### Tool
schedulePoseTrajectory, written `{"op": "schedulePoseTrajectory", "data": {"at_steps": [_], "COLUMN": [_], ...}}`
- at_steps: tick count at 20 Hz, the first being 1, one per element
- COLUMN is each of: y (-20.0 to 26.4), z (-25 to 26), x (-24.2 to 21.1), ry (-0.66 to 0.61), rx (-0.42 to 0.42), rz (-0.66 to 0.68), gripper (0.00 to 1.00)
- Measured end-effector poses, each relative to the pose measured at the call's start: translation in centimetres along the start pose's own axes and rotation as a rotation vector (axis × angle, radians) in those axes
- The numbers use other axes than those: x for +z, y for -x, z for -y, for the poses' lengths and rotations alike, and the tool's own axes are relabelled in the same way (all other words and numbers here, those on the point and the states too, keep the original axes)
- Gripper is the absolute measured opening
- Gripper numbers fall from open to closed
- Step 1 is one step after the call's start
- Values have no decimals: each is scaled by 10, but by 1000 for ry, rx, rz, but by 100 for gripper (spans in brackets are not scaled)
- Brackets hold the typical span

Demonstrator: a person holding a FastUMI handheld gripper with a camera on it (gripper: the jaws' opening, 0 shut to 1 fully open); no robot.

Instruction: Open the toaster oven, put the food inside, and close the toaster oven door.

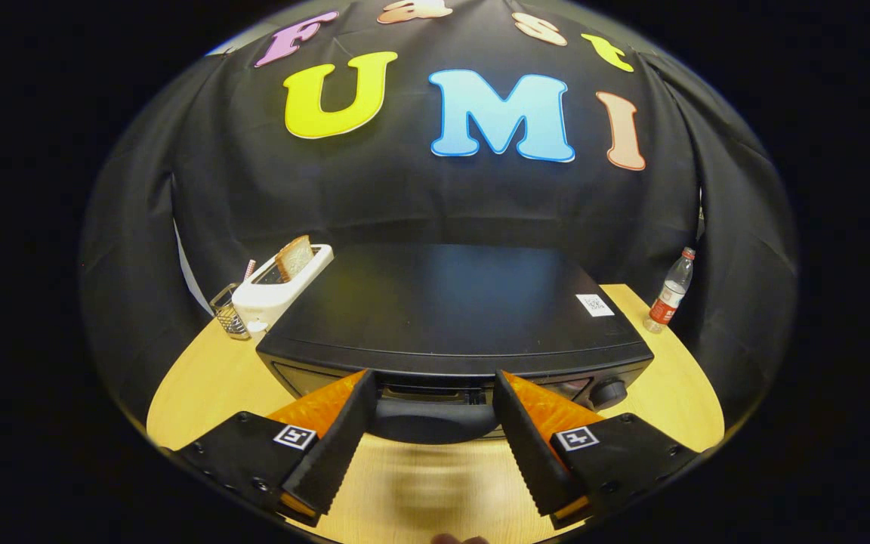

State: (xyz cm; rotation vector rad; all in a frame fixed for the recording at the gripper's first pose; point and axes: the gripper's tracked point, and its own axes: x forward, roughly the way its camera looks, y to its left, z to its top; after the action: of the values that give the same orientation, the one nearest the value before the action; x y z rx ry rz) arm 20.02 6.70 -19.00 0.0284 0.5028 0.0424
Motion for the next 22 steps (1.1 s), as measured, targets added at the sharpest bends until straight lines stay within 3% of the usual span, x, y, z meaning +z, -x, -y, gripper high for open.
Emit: {"op": "schedulePoseTrajectory", "data": {"at_steps": [15, 22], "y": [45, 61], "z": [-7, -11], "x": [-59, -125], "ry": [-1, 19], "rx": [-1, 6], "rz": [-59, -222], "gripper": [98, 98]}}
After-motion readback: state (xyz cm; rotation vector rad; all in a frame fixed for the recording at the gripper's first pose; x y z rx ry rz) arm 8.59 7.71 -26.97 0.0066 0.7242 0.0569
